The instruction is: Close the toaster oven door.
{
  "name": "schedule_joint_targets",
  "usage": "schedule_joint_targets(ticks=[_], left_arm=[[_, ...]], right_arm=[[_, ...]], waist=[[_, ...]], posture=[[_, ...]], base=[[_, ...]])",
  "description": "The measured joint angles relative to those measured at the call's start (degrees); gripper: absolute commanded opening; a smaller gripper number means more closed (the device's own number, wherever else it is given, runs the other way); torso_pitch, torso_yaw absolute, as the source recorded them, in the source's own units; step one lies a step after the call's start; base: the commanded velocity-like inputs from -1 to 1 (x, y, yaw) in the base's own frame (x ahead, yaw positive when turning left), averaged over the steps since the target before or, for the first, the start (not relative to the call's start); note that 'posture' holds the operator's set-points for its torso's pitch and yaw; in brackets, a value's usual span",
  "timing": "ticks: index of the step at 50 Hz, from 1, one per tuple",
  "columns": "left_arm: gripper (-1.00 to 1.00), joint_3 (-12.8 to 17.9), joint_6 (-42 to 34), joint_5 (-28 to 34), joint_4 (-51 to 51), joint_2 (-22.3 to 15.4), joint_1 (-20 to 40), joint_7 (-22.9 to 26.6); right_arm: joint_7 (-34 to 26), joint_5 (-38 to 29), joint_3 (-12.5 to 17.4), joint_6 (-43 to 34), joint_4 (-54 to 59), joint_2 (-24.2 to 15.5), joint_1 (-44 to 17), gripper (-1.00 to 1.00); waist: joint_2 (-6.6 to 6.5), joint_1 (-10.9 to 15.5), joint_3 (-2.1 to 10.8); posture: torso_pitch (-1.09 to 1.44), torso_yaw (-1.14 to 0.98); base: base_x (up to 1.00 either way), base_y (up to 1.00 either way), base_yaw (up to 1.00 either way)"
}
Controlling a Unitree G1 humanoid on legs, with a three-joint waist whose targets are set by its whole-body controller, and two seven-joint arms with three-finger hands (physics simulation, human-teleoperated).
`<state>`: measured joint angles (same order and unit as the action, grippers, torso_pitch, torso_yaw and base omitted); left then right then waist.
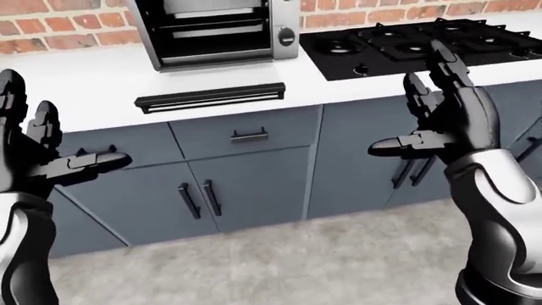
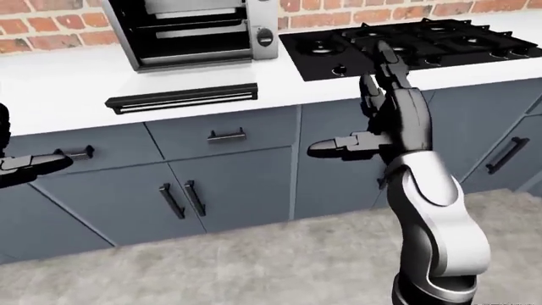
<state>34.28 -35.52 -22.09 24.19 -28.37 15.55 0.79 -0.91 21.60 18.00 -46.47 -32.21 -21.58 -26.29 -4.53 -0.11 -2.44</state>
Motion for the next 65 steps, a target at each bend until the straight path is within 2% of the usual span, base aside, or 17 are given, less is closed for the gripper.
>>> schedule_joint_targets(ticks=[6,15,19,21,24,26,29,31,34,37,45,47,49,52,59,62,65], left_arm=[[1.0,-0.2,0.0,-0.3,0.6,-0.2,0.3,0.0],[1.0,-0.2,0.5,0.3,0.6,-0.1,0.0,0.2],[1.0,-0.2,0.7,0.2,1.0,-0.3,0.5,0.3],[1.0,-0.8,0.7,-0.1,1.0,0.1,0.3,0.5],[1.0,-1.4,0.3,-0.4,0.8,0.0,0.4,0.9],[1.0,-1.0,0.3,-0.5,0.8,-0.3,0.6,0.9],[1.0,-0.5,0.7,-0.4,1.3,-0.4,0.6,0.7],[1.0,-0.4,0.8,-0.4,1.5,-0.6,0.7,0.6],[1.0,0.3,0.6,-0.2,0.8,-0.5,0.2,0.3],[1.0,0.4,-0.1,0.0,0.5,-0.5,-0.1,0.1],[1.0,0.4,0.4,-0.2,1.7,-0.7,0.4,0.2],[1.0,-0.5,0.3,-0.4,1.5,0.0,0.2,0.4],[1.0,-1.0,-0.1,-0.7,1.1,-0.1,0.1,0.7],[1.0,-0.5,-0.3,-0.8,0.9,-0.4,0.2,0.7],[1.0,0.9,-0.5,-1.9,1.8,-1.3,0.9,-0.1],[1.0,1.6,-1.1,-2.2,0.8,-1.1,0.1,-0.7],[1.0,1.7,-2.3,-2.7,0.5,-1.5,0.4,-1.2]], right_arm=[[-0.3,-0.4,1.2,0.1,-1.0,-0.6,-0.6,1.0],[-0.5,0.0,0.9,-0.2,-1.3,-0.6,-1.1,1.0],[-0.4,0.0,1.2,-0.5,-1.0,-0.9,-1.4,1.0],[-0.2,-0.2,1.8,-0.3,-0.9,-0.9,-0.8,1.0],[0.1,-0.5,2.0,-0.8,-0.2,-0.9,-0.3,1.0],[0.1,-0.6,1.9,-0.8,-0.4,-1.1,-0.9,1.0],[-0.2,-0.4,1.9,-0.2,-1.4,-1.2,-1.1,1.0],[-0.3,-0.3,1.9,0.0,-1.5,-1.3,-1.4,1.0],[-0.6,0.2,0.7,-0.7,-1.3,-0.6,-0.9,1.0],[-0.9,0.6,0.7,-1.5,-1.3,-0.7,-0.6,1.0],[-0.8,0.2,1.5,-0.2,-2.3,-1.1,-0.9,1.0],[-0.7,0.0,2.0,-0.3,-1.7,-1.1,-0.5,1.0],[-0.5,-0.3,2.2,-0.9,-1.0,-1.1,-0.2,1.0],[-0.4,-0.4,2.1,-1.2,-1.1,-1.2,-0.7,1.0],[-0.1,0.7,2.3,-1.2,-2.2,-1.4,-2.0,1.0],[-0.1,1.5,1.1,-1.9,-2.0,-1.0,-1.5,1.0],[0.0,2.0,1.2,-2.5,-1.7,-1.2,-1.7,1.0]], waist=[[2.94,0.0,0.13],[5.14,0.3,-0.13],[6.88,0.3,0.04],[5.21,-0.3,-0.26],[5.74,-0.5,0.17],[5.04,-0.4,0.2],[2.91,-0.6,-0.43],[0.55,-0.7,-0.15],[0.97,0.4,-0.77],[1.61,0.7,-0.38],[7.46,0.8,0.16],[6.21,0.1,-0.34],[6.3,-0.2,-0.43],[5.19,-0.2,-0.34],[0.26,-0.5,0.22],[0.9,0.3,-0.57],[2.12,0.4,-0.3]], posture=[[0.0,0.0],[0.0,0.0],[0.0,0.0],[0.0,0.0],[0.0,0.0],[0.0,0.0],[0.0,0.0],[0.0,0.0],[0.0,0.0],[0.0,0.0],[0.0,0.0],[0.0,0.0],[0.0,0.0],[0.0,0.0],[0.0,0.0],[0.0,0.0],[0.0,0.0]], base=[[0.08,0.2,0.0],[0.11,0.14,0.0],[0.12,0.1,0.0],[0.12,0.08,0.0],[0.14,0.05,0.0],[0.14,0.05,0.0],[0.16,0.05,0.0],[0.16,0.05,0.0],[0.17,0.04,0.0],[0.17,0.03,0.0],[0.17,0.01,0.0],[0.18,0.0,0.0],[0.18,0.0,0.0],[0.18,0.03,0.0],[0.18,0.1,0.0],[0.18,0.13,0.0],[0.18,0.14,0.0]])
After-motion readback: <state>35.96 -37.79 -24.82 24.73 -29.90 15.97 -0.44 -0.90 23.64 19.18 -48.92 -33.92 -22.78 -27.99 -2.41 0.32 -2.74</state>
